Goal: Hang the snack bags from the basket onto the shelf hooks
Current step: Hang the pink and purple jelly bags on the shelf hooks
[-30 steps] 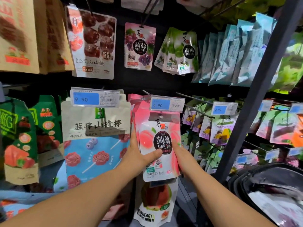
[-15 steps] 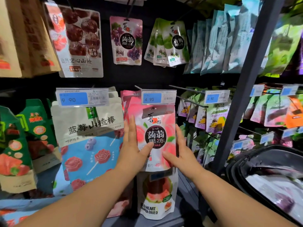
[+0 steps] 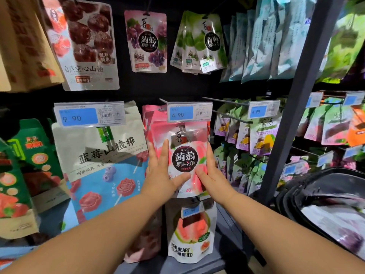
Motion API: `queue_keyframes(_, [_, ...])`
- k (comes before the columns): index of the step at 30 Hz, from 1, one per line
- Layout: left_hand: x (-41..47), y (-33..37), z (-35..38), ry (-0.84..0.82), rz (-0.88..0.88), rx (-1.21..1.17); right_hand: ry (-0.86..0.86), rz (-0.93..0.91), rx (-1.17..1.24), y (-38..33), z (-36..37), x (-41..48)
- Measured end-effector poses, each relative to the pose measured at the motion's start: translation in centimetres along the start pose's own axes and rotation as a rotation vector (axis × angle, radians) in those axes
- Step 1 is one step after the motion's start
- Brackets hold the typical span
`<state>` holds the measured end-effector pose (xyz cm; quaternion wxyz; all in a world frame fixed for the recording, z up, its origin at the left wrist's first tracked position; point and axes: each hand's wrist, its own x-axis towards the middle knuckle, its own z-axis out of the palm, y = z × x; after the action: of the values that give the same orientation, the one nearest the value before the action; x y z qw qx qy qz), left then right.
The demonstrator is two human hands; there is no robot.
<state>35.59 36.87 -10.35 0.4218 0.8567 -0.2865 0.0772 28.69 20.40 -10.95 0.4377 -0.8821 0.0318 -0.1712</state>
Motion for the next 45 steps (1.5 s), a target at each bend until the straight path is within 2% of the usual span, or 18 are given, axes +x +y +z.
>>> queue_keyframes(18, [3.6,-1.6,1.4,0.064,-0.063,-0.024,-0.036,0.077,-0.082,1.2,1.0,5.1])
queue_keyframes(37, [2.1,0.4,1.4,0.09,-0.081,-0.012,-0.024,0.194,-0.134,-0.2,0.4,3.7])
queue_keyframes(45, [0.0,3.3,1.6,0.222,-0.194,0.049,-0.087,0.213,-0.232,-0.3,-1.1,2.0])
